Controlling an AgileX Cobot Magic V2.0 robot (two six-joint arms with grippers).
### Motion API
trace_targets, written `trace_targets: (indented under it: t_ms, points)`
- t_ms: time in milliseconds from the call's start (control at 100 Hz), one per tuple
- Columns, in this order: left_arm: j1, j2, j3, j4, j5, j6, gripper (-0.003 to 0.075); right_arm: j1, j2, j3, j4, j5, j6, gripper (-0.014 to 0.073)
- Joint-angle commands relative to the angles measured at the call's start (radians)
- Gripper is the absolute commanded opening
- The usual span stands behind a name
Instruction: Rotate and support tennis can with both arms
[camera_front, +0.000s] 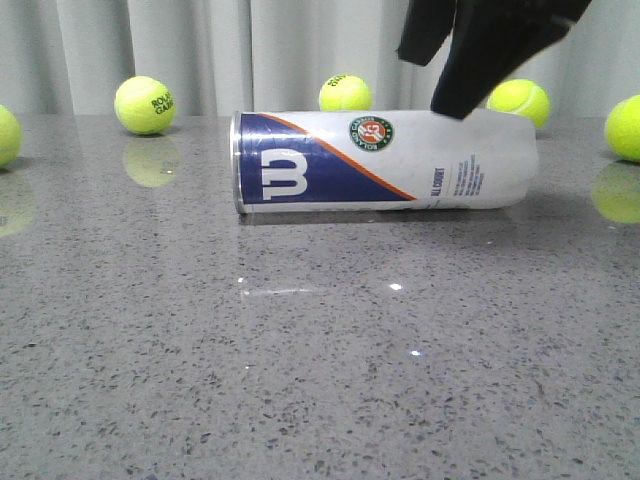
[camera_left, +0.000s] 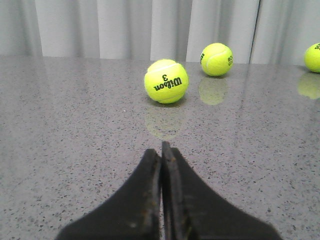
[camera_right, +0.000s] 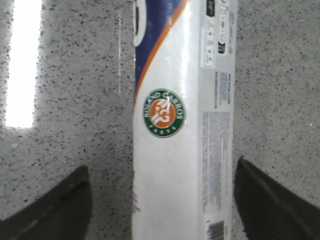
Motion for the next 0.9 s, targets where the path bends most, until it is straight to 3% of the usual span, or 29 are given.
trace_targets:
  t_ms: [0,140,310,540,610,710,890]
  points:
    - [0.002,-0.034,0.044,-0.001,-0.078,-0.01,-0.0019,-0.001,-0.068,-0.034,0.009,0.001,0.053,0.0346]
    - [0.002,-0.034,0.044,-0.001,-0.078,-0.01,-0.0019,-0.001,-0.095,-0.034,0.01,0.022,0.152,-0.0078]
    - [0.002,-0.034,0.044,-0.001,-0.078,-0.01,-0.0019,-0.001,-0.123,-0.034,0.036,0.065,0.279,-0.006]
    - [0.002,-0.034,0.044,-0.001,-0.078,-0.01,-0.0019,-0.048,-0.17,-0.014,0.065,0.05,0.922,-0.006]
    - [0.002,-0.034,0.044,-0.001,-0.078,-0.01,-0.0019,-0.06,-0.201,0.026,0.065,0.044,1.024,-0.006]
    - [0.002,-0.034,0.044,-0.001,-0.078,-0.01,-0.0019,-0.069,-0.269,0.107,0.063,-0.018,1.104,-0.006]
    - [0.002,-0.034,0.044,-0.001,-0.078,-0.01,-0.0019,-0.069,-0.425,0.266,0.064,-0.146,1.127,-0.006]
